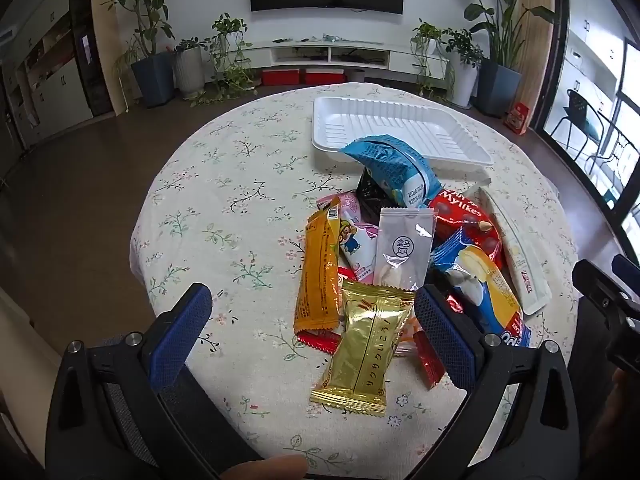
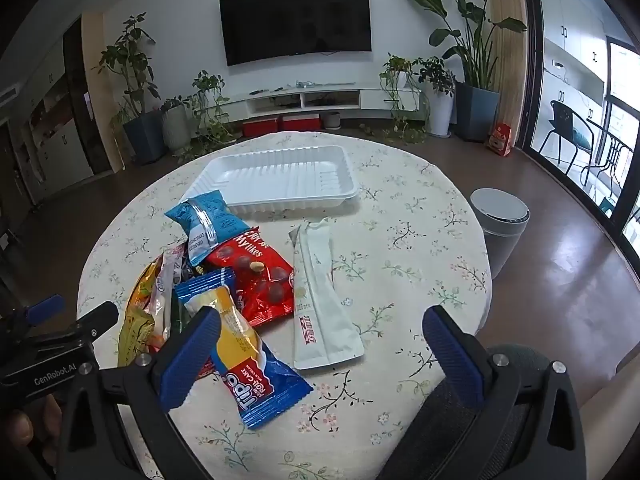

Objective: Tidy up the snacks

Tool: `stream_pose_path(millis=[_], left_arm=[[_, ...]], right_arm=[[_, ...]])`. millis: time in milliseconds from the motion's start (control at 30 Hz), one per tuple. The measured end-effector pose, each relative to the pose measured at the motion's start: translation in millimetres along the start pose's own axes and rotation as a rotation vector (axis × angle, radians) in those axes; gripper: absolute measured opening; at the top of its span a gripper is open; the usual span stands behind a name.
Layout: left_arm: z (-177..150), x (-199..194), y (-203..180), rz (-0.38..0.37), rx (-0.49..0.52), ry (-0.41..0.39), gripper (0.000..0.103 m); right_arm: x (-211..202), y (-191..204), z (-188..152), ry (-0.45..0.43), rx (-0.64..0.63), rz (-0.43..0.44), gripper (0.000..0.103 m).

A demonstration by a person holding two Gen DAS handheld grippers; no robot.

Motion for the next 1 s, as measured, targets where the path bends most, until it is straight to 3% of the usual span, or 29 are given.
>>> stream_pose_path(millis=[1000], left_arm=[[-1.3,3.5,0.7,0.009,-0.003,0.002,0.103]], right_arm=[[9.4,4.9,-6.8,0.053,-0.023,-0.033,0.103]])
Point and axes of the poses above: each gripper's, at about its wrist camera, not at the fingertips, and x roughly the way its jaws point, y to its left, z to its top, the point moved 2 cm from there along x, roughly the way its jaws point
